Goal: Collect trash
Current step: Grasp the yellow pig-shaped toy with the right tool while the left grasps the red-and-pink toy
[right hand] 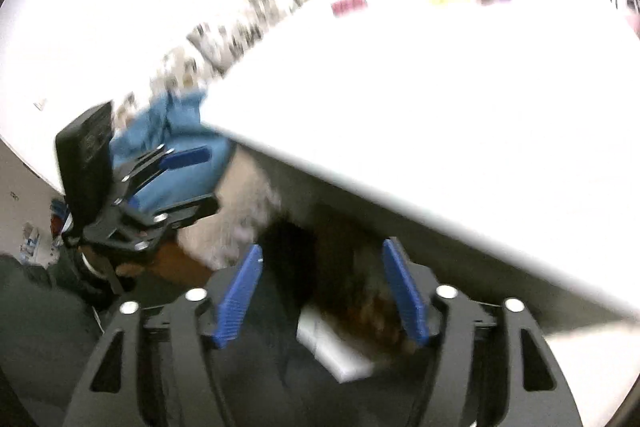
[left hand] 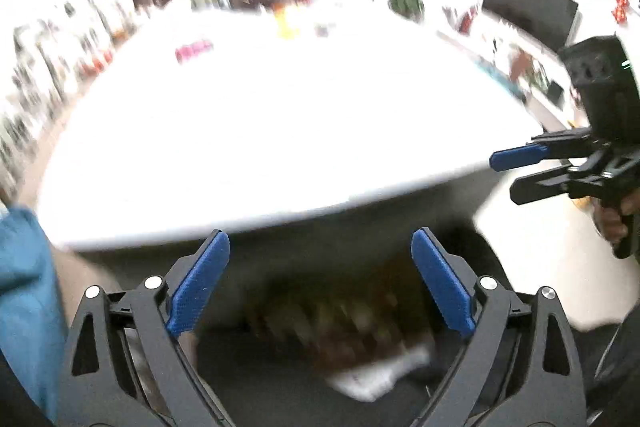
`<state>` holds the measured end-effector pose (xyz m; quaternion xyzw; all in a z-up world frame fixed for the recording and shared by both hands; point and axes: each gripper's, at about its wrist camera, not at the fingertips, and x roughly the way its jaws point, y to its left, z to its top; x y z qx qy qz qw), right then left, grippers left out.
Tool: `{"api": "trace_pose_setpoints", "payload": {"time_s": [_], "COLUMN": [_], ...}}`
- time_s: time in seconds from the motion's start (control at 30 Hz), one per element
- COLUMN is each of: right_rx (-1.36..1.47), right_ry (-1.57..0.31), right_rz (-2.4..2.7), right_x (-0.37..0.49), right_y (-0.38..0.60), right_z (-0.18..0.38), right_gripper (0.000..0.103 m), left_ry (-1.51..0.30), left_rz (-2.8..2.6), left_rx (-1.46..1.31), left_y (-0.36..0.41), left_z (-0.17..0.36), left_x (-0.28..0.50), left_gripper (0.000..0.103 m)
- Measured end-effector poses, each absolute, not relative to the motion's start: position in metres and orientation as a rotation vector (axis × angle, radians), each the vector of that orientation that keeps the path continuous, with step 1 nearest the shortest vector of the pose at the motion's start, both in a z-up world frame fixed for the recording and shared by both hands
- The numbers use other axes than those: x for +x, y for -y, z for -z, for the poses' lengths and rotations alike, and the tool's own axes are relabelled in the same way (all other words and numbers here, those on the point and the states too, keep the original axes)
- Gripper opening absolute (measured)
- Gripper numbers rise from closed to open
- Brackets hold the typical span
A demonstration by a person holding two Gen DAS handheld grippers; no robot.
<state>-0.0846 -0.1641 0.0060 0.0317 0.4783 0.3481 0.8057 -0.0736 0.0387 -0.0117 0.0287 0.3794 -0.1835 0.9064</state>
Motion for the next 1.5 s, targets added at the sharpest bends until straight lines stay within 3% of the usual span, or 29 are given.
{"api": "trace_pose_setpoints", "payload": {"time_s": [0.13,0.27,0.33,0.57,0.67,0.73,0.77,1.07,1.13,1.2,1.23,1.5], "right_rx": [0.137,0.266,0.291,0.49,0.251,0.053,0.008,-0.096,-0.121,-0.096,-0.088,-0.005], "right_ry": [-0.922,-0.888,-0.921,-1.058,-1.06,-1.05,-1.039,-1.03,-1.038,-1.046,-1.048,-1.0], "right_rz": [-0.625,-0.484,-0.397,-0.081,-0.016,-0.041,-0.063,-0.264,-0.288,-0.313,-0.323,-0.376], "right_x": [0.022,0.131,0.185,0.295,0.313,0.31,0.304,0.213,0.195,0.176,0.167,0.126], "right_y": [0.153,0.131,0.112,0.111,0.084,0.062,0.059,0.091,0.097,0.111,0.116,0.131], "right_z": [-0.024,-0.017,-0.006,0.033,0.03,0.032,0.033,0.034,0.035,0.034,0.034,0.035], "right_gripper": [0.068,0.068,0.074,0.078,0.074,0.052,0.047,0.048,0.048,0.048,0.048,0.047], "left_ry": [-0.638,-0.66,-0.69,-0.704,-0.718,-0.728,-0.729,-0.77,-0.828,-0.895,-0.893,-0.898], "left_rz": [0.246,0.15,0.109,0.099,0.109,0.126,0.137,0.24,0.246,0.296,0.302,0.201], "left_rx": [0.09,0.067,0.051,0.021,0.037,0.042,0.045,0.191,0.196,0.157,0.141,0.072], "left_y": [-0.059,-0.079,-0.089,-0.112,-0.115,-0.114,-0.114,-0.088,-0.082,-0.08,-0.081,-0.064], "left_z": [-0.017,-0.006,0.002,0.01,0.014,0.015,0.015,0.033,0.046,0.053,0.052,0.048], "left_x": [0.001,0.082,0.116,0.14,0.151,0.163,0.169,0.263,0.277,0.282,0.277,0.195], "left_gripper": [0.091,0.091,0.091,0.091,0.091,0.091,0.091,0.091,0.078,0.043,0.033,0.03]}}
